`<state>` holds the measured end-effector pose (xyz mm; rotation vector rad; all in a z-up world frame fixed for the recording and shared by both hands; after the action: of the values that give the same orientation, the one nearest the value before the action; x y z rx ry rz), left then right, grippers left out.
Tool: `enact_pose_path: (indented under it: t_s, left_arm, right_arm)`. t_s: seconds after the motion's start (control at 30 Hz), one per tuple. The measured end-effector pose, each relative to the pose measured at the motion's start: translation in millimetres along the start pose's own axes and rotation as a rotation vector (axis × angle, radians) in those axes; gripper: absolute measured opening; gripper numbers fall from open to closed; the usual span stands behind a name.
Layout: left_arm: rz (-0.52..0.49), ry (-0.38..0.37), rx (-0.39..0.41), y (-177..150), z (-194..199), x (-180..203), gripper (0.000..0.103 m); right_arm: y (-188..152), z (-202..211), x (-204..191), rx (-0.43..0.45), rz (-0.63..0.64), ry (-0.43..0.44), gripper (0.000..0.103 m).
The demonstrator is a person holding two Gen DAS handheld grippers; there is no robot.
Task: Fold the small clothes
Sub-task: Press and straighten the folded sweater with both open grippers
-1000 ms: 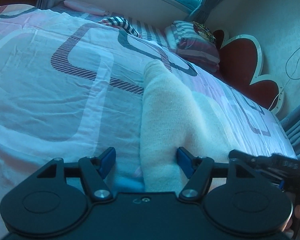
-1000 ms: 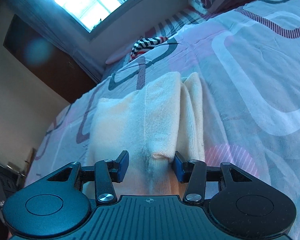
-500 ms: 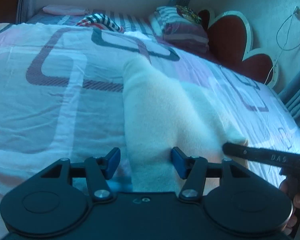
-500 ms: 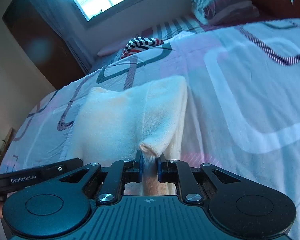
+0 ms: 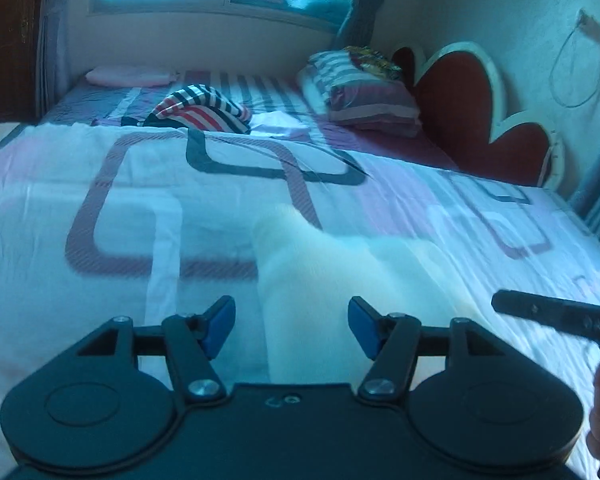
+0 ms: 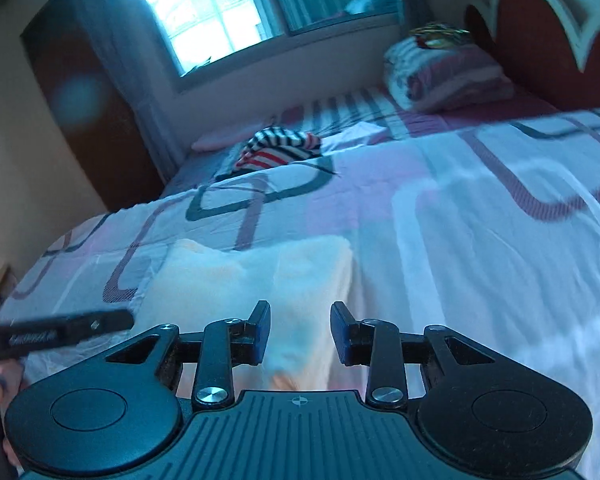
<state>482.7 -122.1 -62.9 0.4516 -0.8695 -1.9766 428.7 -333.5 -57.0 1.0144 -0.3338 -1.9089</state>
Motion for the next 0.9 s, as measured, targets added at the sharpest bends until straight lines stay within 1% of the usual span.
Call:
enact_pose_path:
  t_s: [0.07,0.13,0.2,0.27,0.33,0.4,0.43,0.47,0.5,0.57,0.63,0.7,0.77,0.8,0.83,0.9]
  left_arm:
    - [-0.013,0.018,-0.038,7.4,-21.2,-0.9,0.059]
    - [-0.01,0.015,-0.072,7.2,-38.9,-3.7,0.061]
    - [0.004,0.02,-0.118,-1.5,-54.4,-10.6,0.066]
    - [0.064,0.0,-0.121,-7.4,-57.8,-17.6,0.07]
    - [0.061,-0.002,-0.113,-10.3,-55.2,-19.2,0.071]
    - [0.041,0.015,-0.107,-12.0,-51.7,-18.3,0.075]
    - [0.043,0.018,-0.104,-11.3,-47.0,-17.8,0.075]
    - [0.046,0.02,-0.096,-10.2,-40.3,-17.0,0.072]
    - [0.035,0.025,-0.077,-8.9,-29.8,-14.6,0.066]
    - [-0.01,0.026,-0.038,-11.0,-11.3,-7.4,0.066]
    - [-0.034,0.002,-0.041,-20.3,-4.3,1.4,0.066]
    - [-0.059,0.008,-0.051,-32.1,-3.8,7.6,0.069]
    - [-0.033,0.002,-0.052,-38.8,-1.3,6.8,0.069]
    - [-0.019,0.001,-0.053,-40.1,1.7,5.9,0.069]
    - [-0.021,0.006,-0.052,-40.6,6.1,5.3,0.069]
    - [-0.038,0.011,-0.04,-42.7,17.3,8.4,0.067]
  right_arm:
    - [4.8,-20.6,-11.3,-0.027,0.048,0.007,0.034]
    - [2.6,-44.4,-15.5,-0.066,0.094,-0.01,0.032]
    - [-6.6,-70.2,-5.6,-0.136,0.143,-0.092,0.031]
    - [-8.2,-76.5,6.5,-0.134,0.112,-0.081,0.032]
    - [-6.9,-76.3,9.8,-0.14,0.094,-0.089,0.032]
    - [-9.2,-75.8,8.6,-0.135,0.116,-0.1,0.032]
    - [-10.1,-75.7,8.0,-0.134,0.121,-0.104,0.032]
    - [-9.5,-73.1,7.5,-0.136,0.116,-0.109,0.032]
    - [-8.0,-67.5,4.6,-0.127,0.115,-0.119,0.032]
    - [-9.3,-46.4,-6.4,-0.079,0.158,-0.106,0.032]
    - [-19.6,-34.3,-12.6,-0.099,0.173,-0.087,0.032]
    - [-31.6,-32.7,-12.8,-0.121,0.191,-0.101,0.032]
    - [-42.3,-35.3,-8.2,-0.132,0.203,-0.137,0.032]
    - [-43.5,-33.4,-6.2,-0.127,0.184,-0.137,0.032]
    - [-42.9,-30.1,-5.9,-0.128,0.165,-0.141,0.032]
    - [-43.2,-17.0,-11.0,-0.109,0.17,-0.139,0.032]
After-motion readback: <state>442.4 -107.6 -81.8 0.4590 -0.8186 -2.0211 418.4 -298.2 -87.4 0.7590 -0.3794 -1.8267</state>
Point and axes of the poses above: each gripper's, at about its wrist camera, not at the fingertips, and z roughly against the way its jaws point, x to its right, y to its top, the point moved 5 cm from there along -z, roughly the way its jaws point, and after that the axes turned 15 degrees about -z, right-handed, at the moved point
